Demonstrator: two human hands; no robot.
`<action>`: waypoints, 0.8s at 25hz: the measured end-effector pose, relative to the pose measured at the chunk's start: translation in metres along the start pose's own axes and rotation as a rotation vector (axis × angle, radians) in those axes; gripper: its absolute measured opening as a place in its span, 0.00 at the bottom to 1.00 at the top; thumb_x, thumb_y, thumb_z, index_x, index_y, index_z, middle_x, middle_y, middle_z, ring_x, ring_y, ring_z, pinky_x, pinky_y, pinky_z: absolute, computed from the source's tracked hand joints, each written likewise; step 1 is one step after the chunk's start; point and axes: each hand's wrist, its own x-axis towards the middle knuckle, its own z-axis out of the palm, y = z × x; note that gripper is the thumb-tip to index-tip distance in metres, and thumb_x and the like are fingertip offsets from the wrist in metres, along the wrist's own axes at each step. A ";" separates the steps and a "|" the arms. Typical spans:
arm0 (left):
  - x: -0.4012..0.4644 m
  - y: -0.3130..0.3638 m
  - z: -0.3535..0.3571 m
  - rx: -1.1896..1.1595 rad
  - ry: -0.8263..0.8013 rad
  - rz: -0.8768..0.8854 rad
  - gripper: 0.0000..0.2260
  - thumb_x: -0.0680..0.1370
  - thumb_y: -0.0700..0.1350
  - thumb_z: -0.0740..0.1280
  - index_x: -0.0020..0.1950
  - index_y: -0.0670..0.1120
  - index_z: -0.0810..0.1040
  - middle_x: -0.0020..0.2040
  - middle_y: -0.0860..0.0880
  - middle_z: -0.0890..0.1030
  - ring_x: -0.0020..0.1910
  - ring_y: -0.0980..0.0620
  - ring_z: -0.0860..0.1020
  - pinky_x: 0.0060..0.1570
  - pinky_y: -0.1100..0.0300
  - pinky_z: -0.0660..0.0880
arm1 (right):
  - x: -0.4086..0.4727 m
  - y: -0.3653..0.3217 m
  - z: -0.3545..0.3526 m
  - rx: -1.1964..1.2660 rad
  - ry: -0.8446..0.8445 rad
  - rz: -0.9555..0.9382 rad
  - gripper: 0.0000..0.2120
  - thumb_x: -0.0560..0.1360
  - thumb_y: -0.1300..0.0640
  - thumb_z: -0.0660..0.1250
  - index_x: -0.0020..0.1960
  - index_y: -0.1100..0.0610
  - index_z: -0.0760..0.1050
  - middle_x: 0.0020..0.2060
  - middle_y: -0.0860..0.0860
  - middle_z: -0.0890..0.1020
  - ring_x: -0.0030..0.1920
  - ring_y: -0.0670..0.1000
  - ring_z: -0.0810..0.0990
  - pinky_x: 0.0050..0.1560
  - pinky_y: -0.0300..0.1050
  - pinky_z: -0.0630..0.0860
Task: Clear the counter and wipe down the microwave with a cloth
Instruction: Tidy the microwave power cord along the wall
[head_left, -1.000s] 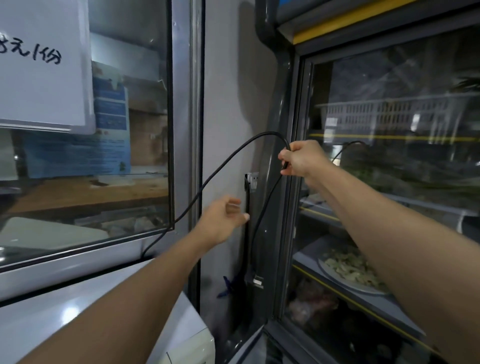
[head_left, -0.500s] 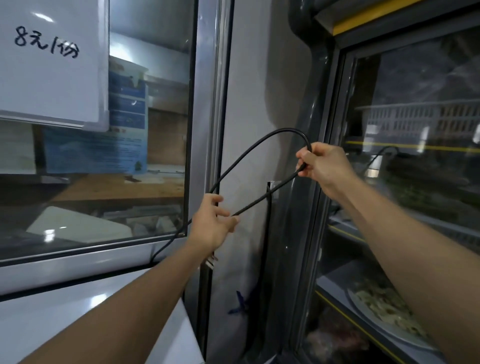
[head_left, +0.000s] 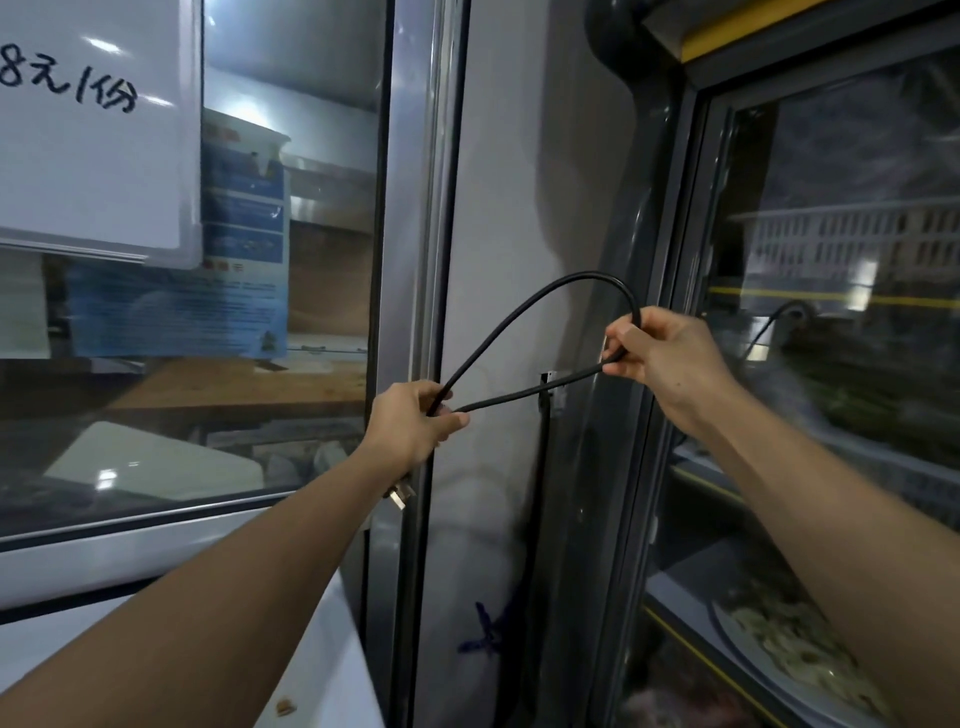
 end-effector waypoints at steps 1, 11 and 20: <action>0.002 -0.001 0.001 0.017 0.008 0.029 0.14 0.72 0.44 0.73 0.56 0.42 0.80 0.42 0.47 0.82 0.35 0.53 0.78 0.40 0.61 0.78 | 0.001 0.003 -0.001 -0.010 0.010 0.015 0.10 0.78 0.65 0.60 0.40 0.59 0.75 0.36 0.55 0.77 0.39 0.50 0.77 0.40 0.41 0.78; 0.013 -0.004 0.003 0.280 -0.116 0.187 0.06 0.74 0.41 0.71 0.50 0.44 0.83 0.43 0.49 0.82 0.41 0.56 0.79 0.41 0.71 0.70 | 0.012 0.032 0.027 -0.736 -0.262 -0.172 0.12 0.73 0.55 0.71 0.56 0.52 0.78 0.42 0.46 0.80 0.44 0.46 0.78 0.48 0.37 0.70; 0.026 -0.058 -0.005 0.412 -0.179 0.058 0.07 0.75 0.43 0.70 0.51 0.44 0.82 0.44 0.45 0.82 0.40 0.51 0.78 0.41 0.59 0.76 | 0.025 0.078 0.057 -0.671 -0.218 -0.225 0.09 0.78 0.58 0.61 0.41 0.52 0.77 0.34 0.46 0.76 0.34 0.43 0.71 0.31 0.26 0.64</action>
